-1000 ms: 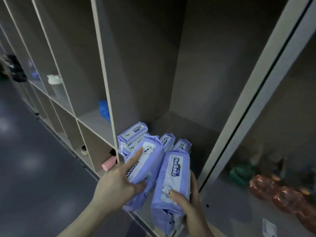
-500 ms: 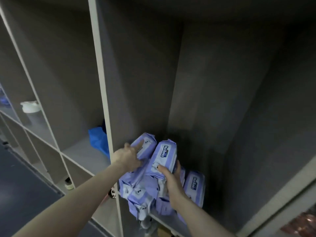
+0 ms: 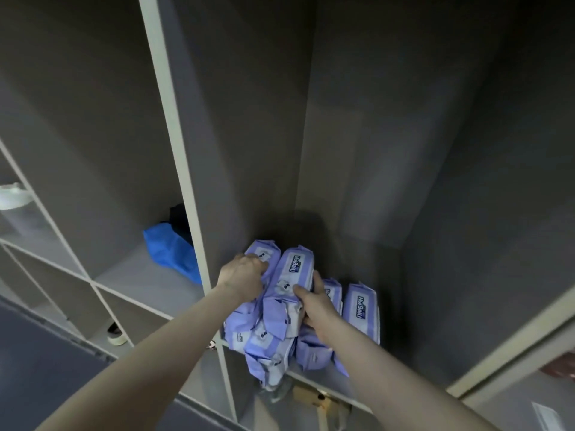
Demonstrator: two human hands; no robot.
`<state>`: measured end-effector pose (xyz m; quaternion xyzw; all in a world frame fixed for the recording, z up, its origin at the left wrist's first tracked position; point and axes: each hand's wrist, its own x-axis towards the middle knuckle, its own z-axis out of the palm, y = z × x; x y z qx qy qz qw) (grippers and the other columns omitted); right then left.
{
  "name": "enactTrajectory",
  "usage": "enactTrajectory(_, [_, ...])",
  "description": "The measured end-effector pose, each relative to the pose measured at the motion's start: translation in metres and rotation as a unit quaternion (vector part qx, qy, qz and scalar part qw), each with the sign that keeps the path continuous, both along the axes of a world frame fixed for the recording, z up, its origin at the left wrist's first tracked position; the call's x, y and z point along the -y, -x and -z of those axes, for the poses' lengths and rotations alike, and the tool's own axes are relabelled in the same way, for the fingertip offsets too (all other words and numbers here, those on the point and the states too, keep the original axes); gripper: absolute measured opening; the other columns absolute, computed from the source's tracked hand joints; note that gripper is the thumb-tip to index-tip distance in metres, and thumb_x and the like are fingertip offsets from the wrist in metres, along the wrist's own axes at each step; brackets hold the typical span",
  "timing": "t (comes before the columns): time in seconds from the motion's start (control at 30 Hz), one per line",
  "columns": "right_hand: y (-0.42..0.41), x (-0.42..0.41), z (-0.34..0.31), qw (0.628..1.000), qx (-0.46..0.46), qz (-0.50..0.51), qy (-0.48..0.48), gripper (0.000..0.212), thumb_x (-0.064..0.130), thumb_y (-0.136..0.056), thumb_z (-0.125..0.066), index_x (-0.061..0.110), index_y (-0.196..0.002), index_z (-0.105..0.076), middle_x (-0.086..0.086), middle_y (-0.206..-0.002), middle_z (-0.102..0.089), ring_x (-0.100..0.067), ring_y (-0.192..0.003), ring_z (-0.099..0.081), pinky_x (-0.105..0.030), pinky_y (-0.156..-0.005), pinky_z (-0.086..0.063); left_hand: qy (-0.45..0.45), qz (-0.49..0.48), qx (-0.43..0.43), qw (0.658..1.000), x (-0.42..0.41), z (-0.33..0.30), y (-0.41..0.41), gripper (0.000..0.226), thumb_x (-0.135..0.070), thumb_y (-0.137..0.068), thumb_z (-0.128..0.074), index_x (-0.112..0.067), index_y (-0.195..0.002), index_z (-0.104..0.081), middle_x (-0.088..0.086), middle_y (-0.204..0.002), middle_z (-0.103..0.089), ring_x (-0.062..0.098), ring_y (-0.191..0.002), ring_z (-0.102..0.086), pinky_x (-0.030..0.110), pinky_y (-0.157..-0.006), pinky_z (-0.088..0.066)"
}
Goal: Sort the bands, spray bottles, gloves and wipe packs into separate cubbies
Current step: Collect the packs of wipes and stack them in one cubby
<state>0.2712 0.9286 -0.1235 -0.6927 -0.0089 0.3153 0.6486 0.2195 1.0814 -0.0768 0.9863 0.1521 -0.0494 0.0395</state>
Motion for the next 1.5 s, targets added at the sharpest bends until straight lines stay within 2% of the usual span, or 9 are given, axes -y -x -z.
enactTrajectory(0.13, [0.006,0.003,-0.002,1.0,0.007,-0.01,0.023,0.075,0.024,-0.092,-0.058,0.038,-0.15,-0.012,-0.001,-0.128,-0.059,-0.024,-0.108,-0.061,-0.046,-0.099,-0.048,0.021,0.011,0.007,1.0,-0.007,0.002,0.004,0.023,-0.033,-0.092,-0.051,-0.018,-0.107,-0.059,0.004,-0.12,-0.054,0.024,-0.119,-0.047,0.035,-0.09,-0.047])
enactTrajectory(0.3, [0.006,0.019,-0.007,0.997,0.045,-0.032,0.051,0.064,0.021,-0.094,-0.053,0.035,-0.147,-0.02,0.002,-0.11,-0.063,-0.01,-0.085,-0.062,-0.023,-0.065,-0.048,0.03,0.009,0.059,0.998,-0.007,0.001,0.014,0.028,-0.037,-0.097,-0.042,-0.017,-0.104,-0.06,0.002,-0.112,-0.057,0.022,-0.112,-0.051,0.036,-0.085,-0.049])
enactTrajectory(0.6, [0.011,0.036,-0.014,0.991,0.098,-0.031,0.082,0.072,0.021,-0.089,-0.057,0.033,-0.149,-0.019,0.008,-0.123,-0.052,-0.014,-0.102,-0.06,-0.034,-0.095,-0.049,0.072,0.078,0.111,0.988,0.016,0.003,0.017,0.051,-0.05,-0.096,-0.041,-0.03,-0.143,-0.041,-0.005,-0.152,-0.036,0.014,-0.141,-0.031,0.029,-0.109,-0.032])
enactTrajectory(0.8, [0.015,0.054,-0.033,0.993,0.1,-0.014,0.065,0.072,0.022,-0.09,-0.056,0.034,-0.15,-0.018,0.0,-0.154,-0.031,-0.017,-0.136,-0.038,-0.024,-0.097,-0.037,0.141,0.081,0.158,0.974,0.035,-0.007,0.017,0.066,-0.061,-0.083,-0.033,-0.028,-0.137,-0.051,-0.004,-0.15,-0.04,0.016,-0.136,-0.04,0.032,-0.105,-0.037])
enactTrajectory(0.93, [0.015,0.071,-0.049,0.992,0.12,0.0,0.042,0.074,0.019,-0.088,-0.062,0.038,-0.148,-0.023,-0.001,-0.149,-0.037,-0.013,-0.129,-0.044,-0.031,-0.106,-0.041,0.211,0.069,0.185,0.957,0.053,-0.016,0.025,0.048,-0.038,-0.091,-0.059,-0.032,-0.137,-0.049,-0.009,-0.151,-0.037,0.012,-0.135,-0.04,0.032,-0.102,-0.04])
enactTrajectory(1.07, [0.024,0.107,-0.068,0.988,0.148,-0.009,0.042,0.064,0.016,-0.087,-0.066,0.035,-0.141,-0.039,0.0,-0.133,-0.048,-0.006,-0.103,-0.059,-0.02,-0.089,-0.047,0.325,0.053,0.224,0.917,0.077,-0.03,0.033,0.047,-0.025,-0.086,-0.067,-0.025,-0.132,-0.055,-0.005,-0.14,-0.05,0.016,-0.129,-0.048,0.032,-0.098,-0.041])
enactTrajectory(1.27, [0.059,0.171,-0.095,0.983,0.171,-0.017,0.065,0.046,0.008,-0.086,-0.067,0.014,-0.129,-0.055,-0.001,-0.11,-0.058,-0.008,-0.1,-0.055,-0.026,-0.098,-0.045,0.51,0.117,0.166,0.836,0.136,-0.038,0.039,0.042,-0.006,-0.079,-0.072,-0.042,-0.102,-0.072,-0.001,-0.109,-0.069,-0.009,-0.089,-0.064,0.003,-0.067,-0.048])
enactTrajectory(1.37, [0.078,0.202,-0.102,0.984,0.171,0.008,0.047,0.044,0.007,-0.086,-0.067,0.02,-0.126,-0.058,-0.007,-0.11,-0.062,-0.011,-0.099,-0.059,-0.031,-0.101,-0.048,0.529,0.157,0.149,0.82,0.169,-0.04,0.047,0.048,-0.01,-0.077,-0.073,-0.056,-0.089,-0.068,-0.013,-0.097,-0.071,-0.009,-0.083,-0.065,0.006,-0.067,-0.051])
enactTrajectory(1.5, [0.098,0.243,-0.112,0.981,0.182,0.033,0.052,0.044,0.007,-0.086,-0.066,0.031,-0.121,-0.055,0.012,-0.096,-0.062,0.005,-0.086,-0.06,-0.014,-0.087,-0.048,0.52,0.2,0.148,0.817,0.213,-0.048,0.058,0.045,-0.03,-0.068,-0.069,-0.069,-0.088,-0.06,-0.032,-0.096,-0.064,-0.013,-0.086,-0.063,0.002,-0.07,-0.047])
